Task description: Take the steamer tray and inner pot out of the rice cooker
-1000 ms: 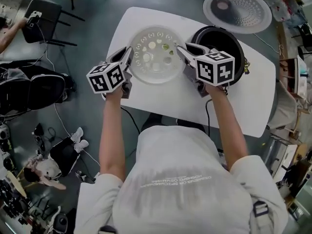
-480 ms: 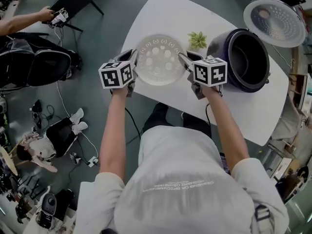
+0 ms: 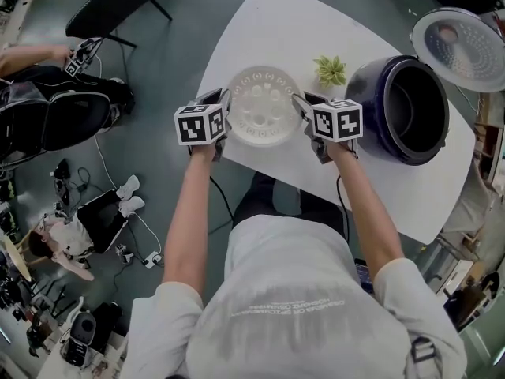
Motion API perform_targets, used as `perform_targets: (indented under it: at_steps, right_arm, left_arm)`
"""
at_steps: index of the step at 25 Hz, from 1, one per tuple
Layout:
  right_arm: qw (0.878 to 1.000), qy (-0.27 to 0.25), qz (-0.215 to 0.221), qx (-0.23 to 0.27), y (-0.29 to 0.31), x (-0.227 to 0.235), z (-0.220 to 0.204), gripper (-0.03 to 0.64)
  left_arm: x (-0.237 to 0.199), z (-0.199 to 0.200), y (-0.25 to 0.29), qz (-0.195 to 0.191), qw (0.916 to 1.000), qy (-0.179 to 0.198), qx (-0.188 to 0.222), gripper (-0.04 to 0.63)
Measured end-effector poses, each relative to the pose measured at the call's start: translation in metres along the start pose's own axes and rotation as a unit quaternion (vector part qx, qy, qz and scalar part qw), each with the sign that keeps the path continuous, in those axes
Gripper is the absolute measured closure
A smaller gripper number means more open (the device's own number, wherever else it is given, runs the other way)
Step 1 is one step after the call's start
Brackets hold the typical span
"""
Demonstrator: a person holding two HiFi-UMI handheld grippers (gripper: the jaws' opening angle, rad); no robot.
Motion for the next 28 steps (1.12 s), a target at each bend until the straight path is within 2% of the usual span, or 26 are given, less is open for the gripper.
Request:
perform_targets:
  at_steps: [7, 13, 17, 20, 28]
  right_arm:
    - [1.0, 0.001, 0.001, -0.017, 0.014, 0.013, -0.011, 0.521]
    - [0.999, -0.005, 0.01, -0.03, 0.021, 0.012, -0.022, 0.452]
    - [0.999, -0.014, 0.004, -0.029, 0.02, 0.014, -0.021, 0.403]
    - [0.999, -0.03, -0.01, -0.023, 0.016, 0.016, -0.019, 0.377]
    - [0.992, -0.116, -0.049, 0.018, -0.004, 0.005, -0.006, 0.373]
  left_arm:
    - [-0.001, -0.005, 0.011, 0.01, 0.9997, 0.019, -0.011, 0.537]
    - [-0.002, -0.012, 0.011, 0.016, 0.9989, 0.042, -0.01, 0.53]
    - [-0.003, -0.008, 0.007, 0.014, 0.9986, 0.05, 0.003, 0.486]
    - [-0.004, -0.003, 0.005, 0.018, 0.9977, 0.065, 0.008, 0.48]
    - [0.002, 0.013, -0.007, 0.02, 0.9924, 0.117, 0.035, 0.482]
Point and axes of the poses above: the fingertips, and each gripper's own axes: y forward along the fingers, x to its right, z out of its top, the point moved 8 cm from there along -y, backward along the fingers, and after that the axes turned 12 degrees about x, right-handed, at the moved point
